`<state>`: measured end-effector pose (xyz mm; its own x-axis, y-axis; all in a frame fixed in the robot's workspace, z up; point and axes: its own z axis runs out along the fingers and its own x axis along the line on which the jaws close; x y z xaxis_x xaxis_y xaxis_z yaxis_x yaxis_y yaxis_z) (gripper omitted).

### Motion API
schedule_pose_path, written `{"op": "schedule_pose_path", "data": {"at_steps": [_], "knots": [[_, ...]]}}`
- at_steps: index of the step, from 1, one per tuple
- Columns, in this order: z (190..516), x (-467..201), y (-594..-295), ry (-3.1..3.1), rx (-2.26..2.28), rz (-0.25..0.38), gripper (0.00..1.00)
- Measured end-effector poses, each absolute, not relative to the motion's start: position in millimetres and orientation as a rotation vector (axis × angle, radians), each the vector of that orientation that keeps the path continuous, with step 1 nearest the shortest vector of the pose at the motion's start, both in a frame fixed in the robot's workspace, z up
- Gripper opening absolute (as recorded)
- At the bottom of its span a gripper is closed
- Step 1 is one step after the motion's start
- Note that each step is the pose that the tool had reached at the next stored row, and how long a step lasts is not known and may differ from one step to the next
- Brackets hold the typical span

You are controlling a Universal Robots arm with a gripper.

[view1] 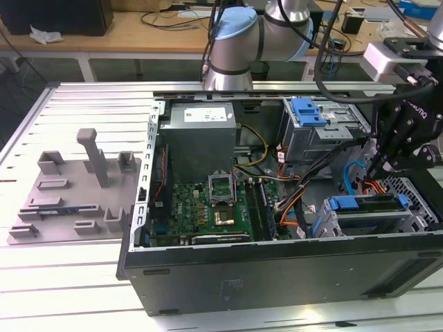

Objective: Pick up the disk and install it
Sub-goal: 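Insert the second disk wire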

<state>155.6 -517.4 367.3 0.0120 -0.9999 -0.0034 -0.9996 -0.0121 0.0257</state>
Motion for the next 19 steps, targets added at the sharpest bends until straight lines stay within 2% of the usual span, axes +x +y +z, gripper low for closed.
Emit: {"op": "schedule_pose_path", "data": {"at_steps": [10, 19], "knots": [[367, 156, -541, -2.230, 2.259, -0.077, 0.16], [366, 155, -542, -2.233, 2.262, -0.080, 0.16]]}}
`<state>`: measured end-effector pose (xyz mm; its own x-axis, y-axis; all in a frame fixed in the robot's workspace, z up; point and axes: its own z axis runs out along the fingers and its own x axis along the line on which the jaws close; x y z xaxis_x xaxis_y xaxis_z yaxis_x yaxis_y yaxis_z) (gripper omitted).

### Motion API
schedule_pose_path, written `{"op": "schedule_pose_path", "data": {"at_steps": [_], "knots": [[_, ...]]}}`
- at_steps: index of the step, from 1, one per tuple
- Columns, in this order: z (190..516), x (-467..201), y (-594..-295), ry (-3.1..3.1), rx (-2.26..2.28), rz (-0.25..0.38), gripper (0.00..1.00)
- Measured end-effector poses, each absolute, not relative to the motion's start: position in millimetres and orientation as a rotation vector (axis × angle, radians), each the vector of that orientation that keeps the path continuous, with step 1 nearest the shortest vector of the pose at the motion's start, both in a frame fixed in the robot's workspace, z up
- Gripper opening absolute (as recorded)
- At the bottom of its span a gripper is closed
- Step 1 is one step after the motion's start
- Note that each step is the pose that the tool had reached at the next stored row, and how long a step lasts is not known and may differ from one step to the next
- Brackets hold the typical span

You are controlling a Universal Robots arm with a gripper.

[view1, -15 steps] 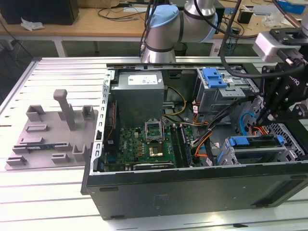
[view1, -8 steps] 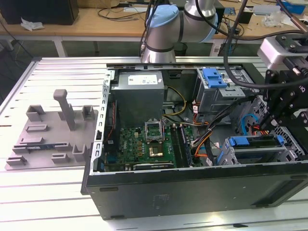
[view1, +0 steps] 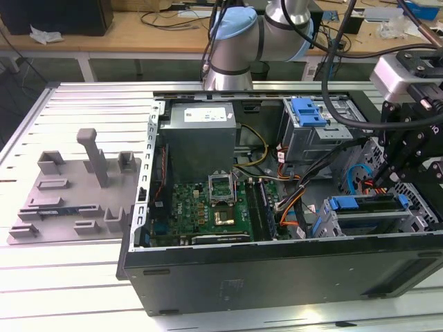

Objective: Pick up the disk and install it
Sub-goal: 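Insert the second disk wire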

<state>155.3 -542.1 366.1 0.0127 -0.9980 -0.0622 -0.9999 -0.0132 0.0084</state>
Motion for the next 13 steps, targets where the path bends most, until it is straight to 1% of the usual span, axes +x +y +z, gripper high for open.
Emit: {"op": "schedule_pose_path", "data": {"at_steps": [9, 13], "knots": [[364.7, 152.9, -542.3, 2.180, -2.208, 0.078, 0.16], [362.2, 152.5, -549.0, 2.177, -2.206, 0.083, 0.16]]}}
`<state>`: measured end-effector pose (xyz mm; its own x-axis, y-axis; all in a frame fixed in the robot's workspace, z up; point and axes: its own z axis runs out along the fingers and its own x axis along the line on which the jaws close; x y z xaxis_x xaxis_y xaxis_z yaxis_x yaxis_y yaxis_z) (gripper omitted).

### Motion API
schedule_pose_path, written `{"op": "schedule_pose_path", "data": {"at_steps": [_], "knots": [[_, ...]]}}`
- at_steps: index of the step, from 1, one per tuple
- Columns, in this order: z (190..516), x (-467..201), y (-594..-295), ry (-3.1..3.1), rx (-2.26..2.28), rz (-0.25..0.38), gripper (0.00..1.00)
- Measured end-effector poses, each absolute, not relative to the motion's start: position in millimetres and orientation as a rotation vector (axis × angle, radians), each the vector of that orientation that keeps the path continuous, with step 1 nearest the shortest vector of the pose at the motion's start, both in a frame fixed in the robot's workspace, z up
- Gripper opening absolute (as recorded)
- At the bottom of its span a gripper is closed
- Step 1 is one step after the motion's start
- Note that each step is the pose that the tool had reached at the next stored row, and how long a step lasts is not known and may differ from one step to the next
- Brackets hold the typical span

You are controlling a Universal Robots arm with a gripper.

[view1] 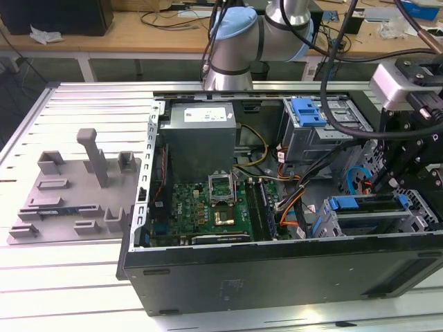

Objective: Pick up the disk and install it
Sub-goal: 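Insert the second disk wire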

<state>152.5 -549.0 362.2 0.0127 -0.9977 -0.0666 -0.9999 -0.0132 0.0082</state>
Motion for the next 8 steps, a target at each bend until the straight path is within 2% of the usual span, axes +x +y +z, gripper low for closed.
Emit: {"op": "schedule_pose_path", "data": {"at_steps": [8], "knots": [[360.0, 153.9, -549.0, 2.176, -2.207, 0.083, 0.16]]}}
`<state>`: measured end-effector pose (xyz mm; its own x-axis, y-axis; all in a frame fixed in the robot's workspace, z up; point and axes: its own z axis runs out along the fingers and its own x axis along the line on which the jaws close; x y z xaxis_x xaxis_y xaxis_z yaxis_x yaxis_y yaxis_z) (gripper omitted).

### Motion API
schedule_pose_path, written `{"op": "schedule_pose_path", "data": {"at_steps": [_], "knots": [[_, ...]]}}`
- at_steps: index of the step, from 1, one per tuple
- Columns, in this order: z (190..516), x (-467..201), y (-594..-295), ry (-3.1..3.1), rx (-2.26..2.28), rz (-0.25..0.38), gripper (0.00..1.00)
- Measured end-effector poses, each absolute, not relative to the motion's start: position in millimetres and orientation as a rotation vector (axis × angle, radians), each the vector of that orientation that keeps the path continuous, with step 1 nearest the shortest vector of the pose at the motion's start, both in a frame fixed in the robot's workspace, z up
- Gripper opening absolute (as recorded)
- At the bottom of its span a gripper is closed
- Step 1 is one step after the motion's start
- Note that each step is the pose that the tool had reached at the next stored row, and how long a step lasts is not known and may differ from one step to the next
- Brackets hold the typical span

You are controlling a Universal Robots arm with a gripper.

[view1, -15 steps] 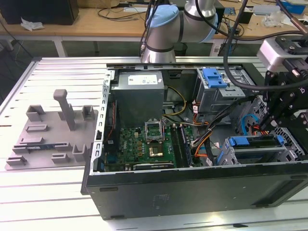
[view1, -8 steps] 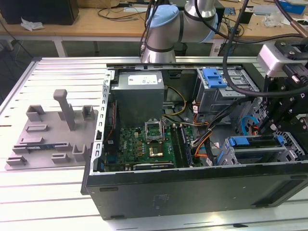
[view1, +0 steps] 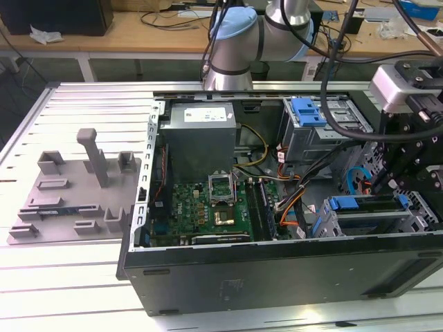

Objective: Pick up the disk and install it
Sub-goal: 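Insert the second disk wire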

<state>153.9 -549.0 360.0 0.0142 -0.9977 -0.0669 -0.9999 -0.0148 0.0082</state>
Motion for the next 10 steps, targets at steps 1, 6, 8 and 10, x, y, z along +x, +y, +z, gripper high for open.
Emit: {"op": "schedule_pose_path", "data": {"at_steps": [1, 6, 8, 10], "knots": [[359.9, 154.1, -549.0, 2.175, -2.208, 0.083, 0.16], [358.5, 154.2, -547.2, 2.173, -2.210, 0.083, 0.16], [358.1, 154.2, -546.2, 2.173, -2.210, 0.083, 0.16], [357.6, 154.2, -546.1, 2.172, -2.211, 0.083, 0.16]]}}
